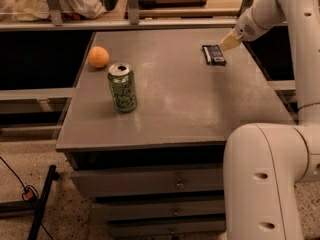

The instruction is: Move rxbar blueberry near orange

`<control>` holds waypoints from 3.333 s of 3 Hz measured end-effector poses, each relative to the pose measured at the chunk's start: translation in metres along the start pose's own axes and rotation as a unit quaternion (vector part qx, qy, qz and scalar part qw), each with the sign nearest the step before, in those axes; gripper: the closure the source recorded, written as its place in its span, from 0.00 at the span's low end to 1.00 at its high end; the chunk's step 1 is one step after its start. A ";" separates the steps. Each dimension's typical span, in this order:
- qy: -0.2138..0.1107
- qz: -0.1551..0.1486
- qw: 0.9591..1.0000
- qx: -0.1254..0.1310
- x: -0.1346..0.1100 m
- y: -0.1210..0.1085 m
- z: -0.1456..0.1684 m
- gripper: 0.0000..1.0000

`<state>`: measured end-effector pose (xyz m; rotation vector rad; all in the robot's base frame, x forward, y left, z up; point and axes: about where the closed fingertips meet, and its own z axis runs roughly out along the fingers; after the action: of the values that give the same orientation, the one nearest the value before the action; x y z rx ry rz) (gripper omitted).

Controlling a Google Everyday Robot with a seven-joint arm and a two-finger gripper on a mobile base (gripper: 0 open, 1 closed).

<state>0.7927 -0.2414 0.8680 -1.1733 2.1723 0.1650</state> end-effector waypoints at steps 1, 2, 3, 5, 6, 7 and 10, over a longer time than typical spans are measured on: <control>0.014 0.026 1.000 0.004 0.004 -0.002 0.009 0.35; 0.020 0.050 0.999 0.007 0.007 -0.004 0.014 0.13; 0.019 0.073 0.997 0.008 0.009 -0.005 0.015 0.00; 0.016 0.106 0.994 0.005 0.015 -0.006 0.026 0.00; 0.014 0.112 0.994 0.010 0.017 -0.010 0.032 0.00; 0.005 0.112 0.994 0.018 0.016 -0.015 0.036 0.00; 0.011 0.119 0.992 0.032 0.027 -0.015 0.054 0.18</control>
Offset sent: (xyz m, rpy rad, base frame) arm 0.0002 -0.0056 -0.0126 0.0233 0.0805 -0.1587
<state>0.8204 -0.2477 0.8121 -0.8814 2.3157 0.1849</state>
